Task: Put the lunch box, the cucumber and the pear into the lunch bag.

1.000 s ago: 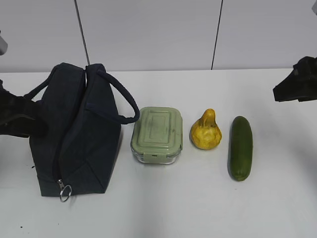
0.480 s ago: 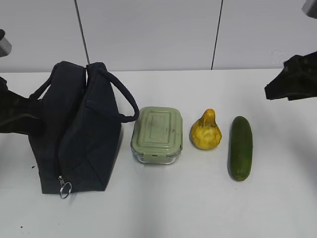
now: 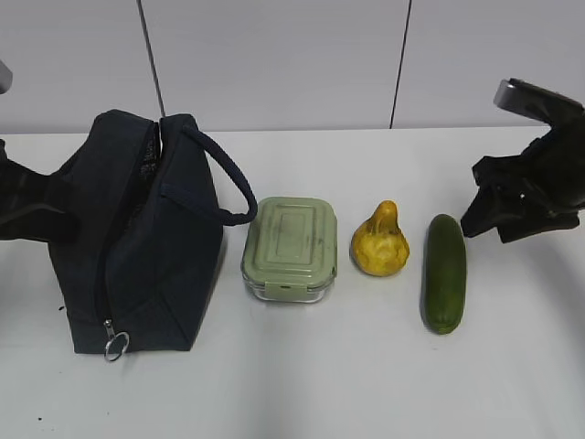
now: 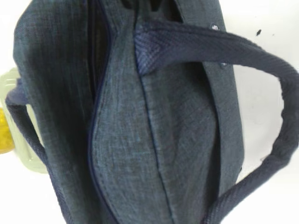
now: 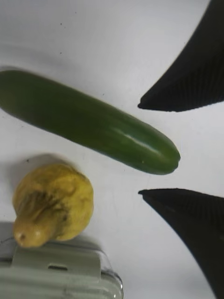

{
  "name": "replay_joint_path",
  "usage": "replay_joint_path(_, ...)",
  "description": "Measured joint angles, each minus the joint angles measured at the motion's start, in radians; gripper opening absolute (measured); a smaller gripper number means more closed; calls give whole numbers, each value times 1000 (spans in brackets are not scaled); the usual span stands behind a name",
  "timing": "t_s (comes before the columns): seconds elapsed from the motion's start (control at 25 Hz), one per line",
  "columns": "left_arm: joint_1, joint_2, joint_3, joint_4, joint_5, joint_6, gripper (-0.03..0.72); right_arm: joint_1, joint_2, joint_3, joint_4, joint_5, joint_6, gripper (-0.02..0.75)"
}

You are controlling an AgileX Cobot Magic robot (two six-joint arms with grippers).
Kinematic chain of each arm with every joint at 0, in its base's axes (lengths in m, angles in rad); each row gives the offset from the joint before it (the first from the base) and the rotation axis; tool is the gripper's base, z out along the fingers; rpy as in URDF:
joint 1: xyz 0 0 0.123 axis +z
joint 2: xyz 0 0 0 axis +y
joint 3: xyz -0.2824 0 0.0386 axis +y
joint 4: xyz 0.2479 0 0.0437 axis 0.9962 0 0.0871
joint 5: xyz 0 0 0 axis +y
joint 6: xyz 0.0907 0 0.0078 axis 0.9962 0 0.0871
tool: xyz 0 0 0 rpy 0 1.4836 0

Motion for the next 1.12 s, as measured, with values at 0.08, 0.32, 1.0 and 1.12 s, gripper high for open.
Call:
replay_joint_path(0.08, 0, 0, 0, 0, 0, 0, -13, 0, 36, -40, -55, 34, 38, 414)
replay_joint_path(0.32, 0, 0, 0, 0, -7, 0, -13, 110, 95, -187, -285, 99, 194, 414)
replay_joint_path(1.0, 0, 0, 0, 4, -19, 3, -15, 218, 277, -309, -437, 143, 538, 474)
replay_joint_path(1.12, 0, 0, 0, 4, -19, 4, -15, 218, 301, -309, -444, 143, 540, 516)
